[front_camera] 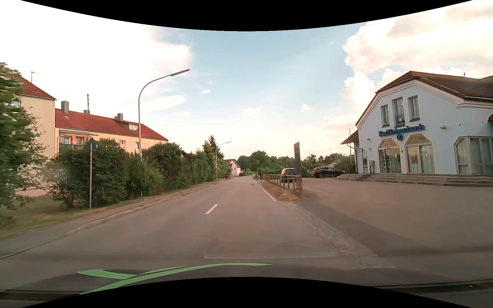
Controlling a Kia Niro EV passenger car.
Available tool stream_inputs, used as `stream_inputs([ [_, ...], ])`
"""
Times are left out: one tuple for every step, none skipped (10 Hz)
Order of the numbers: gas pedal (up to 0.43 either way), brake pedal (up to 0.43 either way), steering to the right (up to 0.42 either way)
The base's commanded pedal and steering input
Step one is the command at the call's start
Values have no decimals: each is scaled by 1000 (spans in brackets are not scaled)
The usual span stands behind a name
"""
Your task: Follow the waypoints while adhering to traffic rules and regulations
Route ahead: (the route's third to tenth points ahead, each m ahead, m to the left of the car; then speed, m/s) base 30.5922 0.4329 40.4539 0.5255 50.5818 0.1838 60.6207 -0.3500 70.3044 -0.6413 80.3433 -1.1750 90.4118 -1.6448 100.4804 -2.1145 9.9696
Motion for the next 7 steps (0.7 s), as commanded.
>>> stream_inputs([
  [0,0,-2],
  [0,0,-3],
  [0,0,-2],
  [0,0,0],
  [0,0,0],
  [0,0,0],
  [0,0,0],
])
